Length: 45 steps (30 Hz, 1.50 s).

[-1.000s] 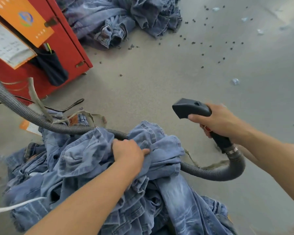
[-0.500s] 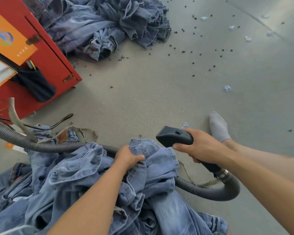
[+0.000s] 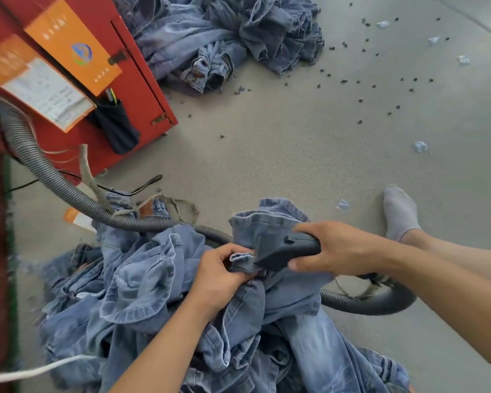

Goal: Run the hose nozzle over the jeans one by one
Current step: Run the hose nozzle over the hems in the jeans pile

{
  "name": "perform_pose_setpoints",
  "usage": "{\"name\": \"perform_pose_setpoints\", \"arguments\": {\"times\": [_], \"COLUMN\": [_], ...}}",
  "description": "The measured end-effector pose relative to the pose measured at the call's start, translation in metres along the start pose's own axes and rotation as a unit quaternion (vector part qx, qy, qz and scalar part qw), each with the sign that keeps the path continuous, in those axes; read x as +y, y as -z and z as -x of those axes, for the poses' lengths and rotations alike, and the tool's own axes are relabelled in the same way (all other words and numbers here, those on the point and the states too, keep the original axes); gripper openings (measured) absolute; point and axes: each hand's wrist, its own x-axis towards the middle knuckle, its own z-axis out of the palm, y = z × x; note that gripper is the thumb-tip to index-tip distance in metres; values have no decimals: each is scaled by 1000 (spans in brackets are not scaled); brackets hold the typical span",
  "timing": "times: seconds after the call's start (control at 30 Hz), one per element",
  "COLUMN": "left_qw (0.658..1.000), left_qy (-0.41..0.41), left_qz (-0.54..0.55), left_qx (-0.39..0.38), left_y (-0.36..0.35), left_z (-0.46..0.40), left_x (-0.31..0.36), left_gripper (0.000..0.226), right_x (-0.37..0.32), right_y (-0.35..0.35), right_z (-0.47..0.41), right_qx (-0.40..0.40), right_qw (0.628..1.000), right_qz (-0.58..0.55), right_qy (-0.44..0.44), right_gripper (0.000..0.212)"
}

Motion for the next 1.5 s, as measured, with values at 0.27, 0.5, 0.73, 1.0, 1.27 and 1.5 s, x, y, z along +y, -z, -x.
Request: {"name": "perform_pose_setpoints", "arguments": {"times": [0.27,0.5,0.73,1.0,1.27,1.5], "left_qw": [998,999,986,908,932,950], "left_qy": [-40,-20,-25,61,-40,10], "left_qz": [-32,16,-145,-414,-358,-294], "left_qx": [44,40,-74,7,-42,-108], "left_y": [1,-3,22,-7,-25,-5], "left_z": [24,40,61,47,26,30], "left_x": [5,12,9,13,-6,-4], "left_gripper": [41,30,36,56,27,25], "right_x": [-20,-40,-26,15,36,32], "right_y": [20,-27,30,36,40,6], "right_z": [19,7,27,34,42,22], "right_qx": [97,25,156,152,73,-70], "right_qw": [993,999,986,985,996,991], "right_qz": [-64,30,-58,-52,-15,86], "right_qy": [18,31,5,-60,-58,-72], "right_gripper": [14,18,13,12,17,18]}}
